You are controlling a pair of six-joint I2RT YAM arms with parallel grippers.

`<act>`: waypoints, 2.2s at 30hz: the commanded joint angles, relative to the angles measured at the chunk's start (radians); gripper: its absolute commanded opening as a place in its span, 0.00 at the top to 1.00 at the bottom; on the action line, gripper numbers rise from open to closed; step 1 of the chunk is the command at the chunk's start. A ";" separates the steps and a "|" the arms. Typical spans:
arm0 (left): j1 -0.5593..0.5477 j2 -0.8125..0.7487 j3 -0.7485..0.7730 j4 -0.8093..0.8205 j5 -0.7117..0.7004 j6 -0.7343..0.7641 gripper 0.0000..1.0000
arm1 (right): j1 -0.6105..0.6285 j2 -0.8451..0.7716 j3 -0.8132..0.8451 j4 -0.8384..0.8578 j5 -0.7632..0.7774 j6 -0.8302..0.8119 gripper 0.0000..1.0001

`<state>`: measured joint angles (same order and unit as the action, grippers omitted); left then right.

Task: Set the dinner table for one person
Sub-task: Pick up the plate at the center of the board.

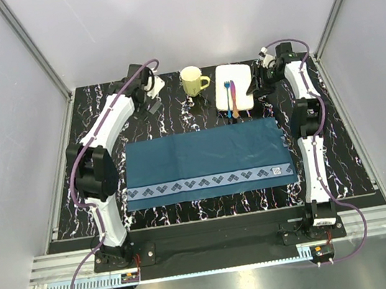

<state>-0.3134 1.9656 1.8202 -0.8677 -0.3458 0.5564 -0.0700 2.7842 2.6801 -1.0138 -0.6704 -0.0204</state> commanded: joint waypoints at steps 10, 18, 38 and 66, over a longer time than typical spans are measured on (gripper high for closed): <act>-0.015 -0.004 0.054 0.010 -0.039 0.014 0.01 | 0.007 0.034 0.044 0.035 -0.054 0.045 0.51; -0.016 -0.004 0.053 0.010 -0.038 0.014 0.01 | 0.016 0.032 0.041 0.038 -0.044 0.050 0.64; -0.021 -0.016 0.047 0.010 -0.030 -0.007 0.01 | 0.035 -0.026 0.015 0.044 -0.017 0.045 1.00; -0.030 -0.050 0.033 0.013 -0.021 -0.006 0.01 | 0.001 -0.164 0.060 0.034 -0.072 0.025 1.00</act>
<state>-0.3397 1.9656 1.8271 -0.8711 -0.3561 0.5514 -0.0547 2.7682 2.7110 -0.9977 -0.6697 0.0151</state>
